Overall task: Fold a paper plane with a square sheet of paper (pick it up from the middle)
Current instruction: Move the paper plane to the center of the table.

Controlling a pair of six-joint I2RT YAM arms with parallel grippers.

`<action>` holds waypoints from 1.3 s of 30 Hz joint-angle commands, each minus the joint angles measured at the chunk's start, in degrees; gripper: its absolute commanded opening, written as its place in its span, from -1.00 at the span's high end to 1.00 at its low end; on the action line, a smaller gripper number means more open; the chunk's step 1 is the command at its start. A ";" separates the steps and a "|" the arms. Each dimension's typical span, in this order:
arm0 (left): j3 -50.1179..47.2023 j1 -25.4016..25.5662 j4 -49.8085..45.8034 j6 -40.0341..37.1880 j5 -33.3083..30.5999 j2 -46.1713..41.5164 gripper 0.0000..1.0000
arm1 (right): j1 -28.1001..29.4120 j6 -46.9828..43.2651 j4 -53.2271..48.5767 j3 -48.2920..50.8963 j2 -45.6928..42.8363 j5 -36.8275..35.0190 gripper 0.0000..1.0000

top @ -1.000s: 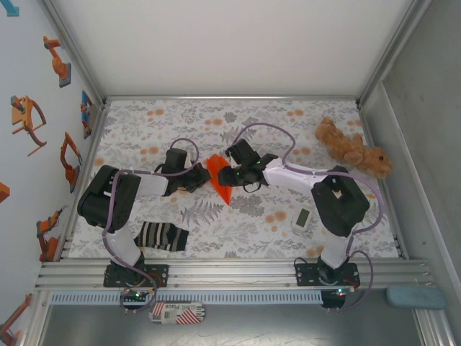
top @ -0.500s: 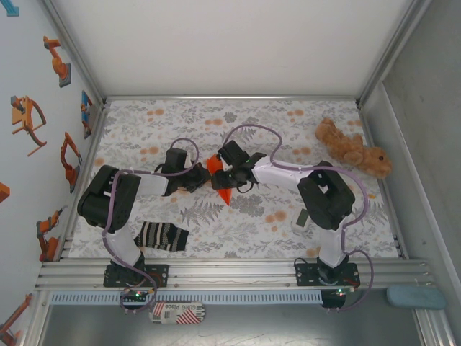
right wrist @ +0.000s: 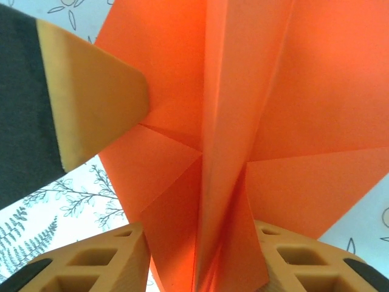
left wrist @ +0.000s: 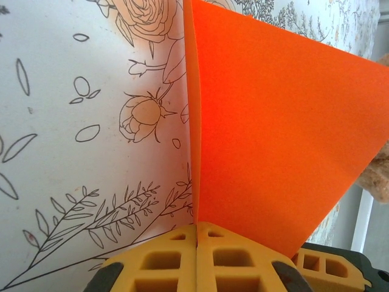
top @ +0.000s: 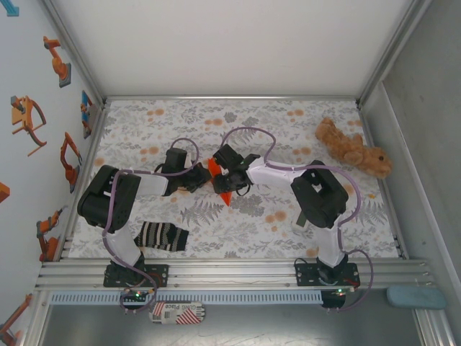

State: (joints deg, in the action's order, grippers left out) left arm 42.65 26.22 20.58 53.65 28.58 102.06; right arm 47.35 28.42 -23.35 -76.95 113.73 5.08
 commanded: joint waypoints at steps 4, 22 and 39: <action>0.76 -0.07 0.60 0.74 1.13 -1.94 1.00 | 0.32 -0.56 -2.22 -2.76 1.74 -3.14 0.36; 0.51 -0.97 -1.62 0.84 -0.46 -4.76 0.70 | 0.30 0.92 -3.36 -3.85 2.08 -5.82 0.78; 3.09 -6.17 -39.30 -10.74 -31.35 -26.97 -0.59 | -11.42 -3.85 -9.46 -18.05 8.98 -7.92 0.94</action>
State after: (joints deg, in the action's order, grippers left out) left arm 43.97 20.51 -8.82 45.95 5.69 77.67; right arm 36.60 26.65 -29.58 -92.09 119.55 -3.55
